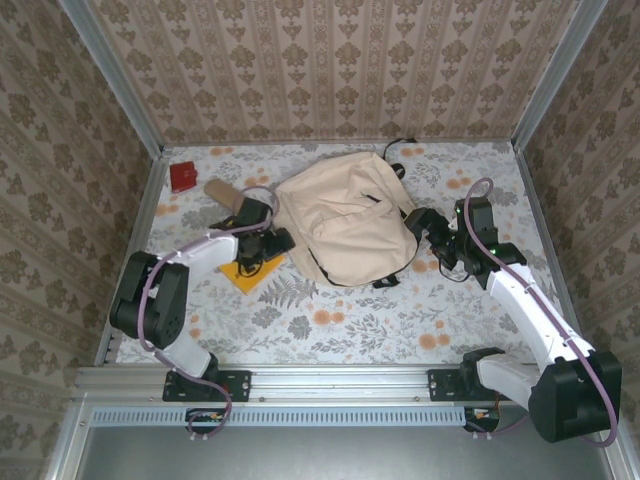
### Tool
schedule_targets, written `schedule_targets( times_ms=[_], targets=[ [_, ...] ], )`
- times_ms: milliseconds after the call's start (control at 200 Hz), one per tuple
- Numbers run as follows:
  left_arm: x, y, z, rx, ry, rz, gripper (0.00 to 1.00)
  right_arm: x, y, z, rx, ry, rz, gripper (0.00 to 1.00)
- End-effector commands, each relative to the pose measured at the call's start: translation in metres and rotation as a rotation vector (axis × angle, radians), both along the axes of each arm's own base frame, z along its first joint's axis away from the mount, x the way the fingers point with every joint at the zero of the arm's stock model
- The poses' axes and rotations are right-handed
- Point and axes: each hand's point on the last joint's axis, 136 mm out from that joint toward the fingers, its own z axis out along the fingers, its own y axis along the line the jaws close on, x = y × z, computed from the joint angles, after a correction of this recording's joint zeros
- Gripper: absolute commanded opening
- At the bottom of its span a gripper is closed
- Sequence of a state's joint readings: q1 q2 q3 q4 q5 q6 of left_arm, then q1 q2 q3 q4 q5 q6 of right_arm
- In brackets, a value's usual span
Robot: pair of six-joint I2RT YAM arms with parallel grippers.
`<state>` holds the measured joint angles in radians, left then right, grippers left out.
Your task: Pack the student bag
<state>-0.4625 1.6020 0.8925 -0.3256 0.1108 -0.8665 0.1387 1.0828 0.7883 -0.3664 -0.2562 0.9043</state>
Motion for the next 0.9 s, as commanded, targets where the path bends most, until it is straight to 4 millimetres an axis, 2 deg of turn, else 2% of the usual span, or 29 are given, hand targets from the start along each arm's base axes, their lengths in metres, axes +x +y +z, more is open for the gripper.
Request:
schedule_targets(
  times_ms=[0,75,205,295,390,505,605,660,685,775,895],
  targets=[
    [-0.073,-0.013,-0.035,0.013,0.237,-0.007,0.92,-0.008,0.009,0.0,0.026,0.005,0.027,0.99],
    [-0.087,-0.024,-0.03,0.021,0.222,-0.055,0.92,-0.012,0.014,0.002,0.021,0.003,0.043,0.99],
    [-0.103,-0.036,-0.009,0.09,0.159,-0.162,0.92,-0.022,0.028,0.002,-0.027,0.017,0.11,0.98],
    [-0.11,-0.042,0.002,0.08,0.113,-0.204,0.92,-0.03,0.047,0.0,-0.08,0.024,0.19,0.97],
    [-0.112,-0.036,0.017,0.073,0.075,-0.222,0.9,-0.035,0.069,-0.004,-0.123,0.041,0.271,0.94],
    [-0.108,-0.021,0.038,0.041,0.03,-0.212,0.88,-0.039,0.103,-0.01,-0.214,0.054,0.391,0.88],
    [-0.099,0.002,0.049,-0.001,0.017,-0.158,0.82,-0.036,0.134,-0.014,-0.283,0.043,0.478,0.79],
    [-0.096,0.018,0.05,-0.016,0.022,-0.116,0.78,-0.032,0.153,-0.013,-0.309,0.022,0.525,0.77],
    [-0.094,0.026,0.049,-0.018,0.025,-0.094,0.77,-0.031,0.162,-0.021,-0.33,0.034,0.552,0.76],
    [-0.09,0.053,0.046,-0.023,0.038,-0.007,0.73,-0.023,0.194,-0.03,-0.371,0.028,0.636,0.72],
    [-0.091,0.073,0.034,-0.049,0.061,0.076,0.69,-0.014,0.234,-0.046,-0.411,0.035,0.753,0.64]
  ],
)
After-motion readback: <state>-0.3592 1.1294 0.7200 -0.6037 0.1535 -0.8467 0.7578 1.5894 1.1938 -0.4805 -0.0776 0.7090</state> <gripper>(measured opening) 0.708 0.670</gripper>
